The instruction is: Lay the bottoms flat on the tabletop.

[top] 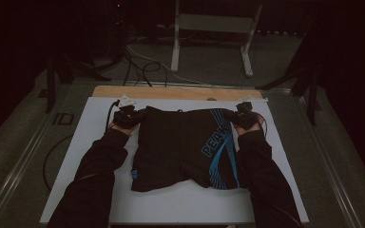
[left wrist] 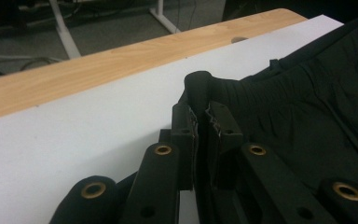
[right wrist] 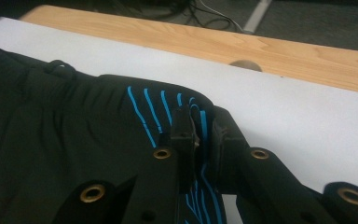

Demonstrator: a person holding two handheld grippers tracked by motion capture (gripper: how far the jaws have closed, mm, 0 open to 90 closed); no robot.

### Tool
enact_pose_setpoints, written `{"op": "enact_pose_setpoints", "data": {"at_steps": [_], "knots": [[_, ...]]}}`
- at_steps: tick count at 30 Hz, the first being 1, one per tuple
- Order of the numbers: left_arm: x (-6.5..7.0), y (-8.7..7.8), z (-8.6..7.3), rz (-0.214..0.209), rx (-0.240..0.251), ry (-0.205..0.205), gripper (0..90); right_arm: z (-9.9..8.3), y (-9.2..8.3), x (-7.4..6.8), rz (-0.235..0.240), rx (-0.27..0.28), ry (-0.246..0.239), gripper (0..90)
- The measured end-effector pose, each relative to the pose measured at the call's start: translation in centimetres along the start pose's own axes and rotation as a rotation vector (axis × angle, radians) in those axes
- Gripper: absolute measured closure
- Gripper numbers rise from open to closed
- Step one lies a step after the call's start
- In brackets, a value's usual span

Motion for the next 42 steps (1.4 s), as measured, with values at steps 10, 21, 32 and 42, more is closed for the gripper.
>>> {"op": "enact_pose_setpoints", "data": {"at_steps": [10,21,32,42], "knots": [[-0.4,1.5,0.1,0.013,-0.022,-0.012,83.0,0.0,2.2,1.0,-0.03,-0.038,0.037,81.4],[-0.5,2.3,-0.6,-0.008,-0.055,-0.053,71.3,-0.1,3.2,1.1,-0.035,-0.054,0.045,67.0],[1.0,1.5,0.1,-0.08,-0.086,-0.076,10.6,-0.6,2.4,0.8,0.073,-0.016,0.06,17.6],[2.4,0.0,0.1,-0.144,-0.078,-0.044,2.4,-1.0,0.8,-0.6,0.112,-0.008,-0.006,14.0]]}}
Point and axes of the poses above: each handheld gripper's, and its own axes: y roughly forward along the jaws, z roughly out of its top, x roughly to its right, the point moved 1 cm from there along y, roughly forward along the jaws
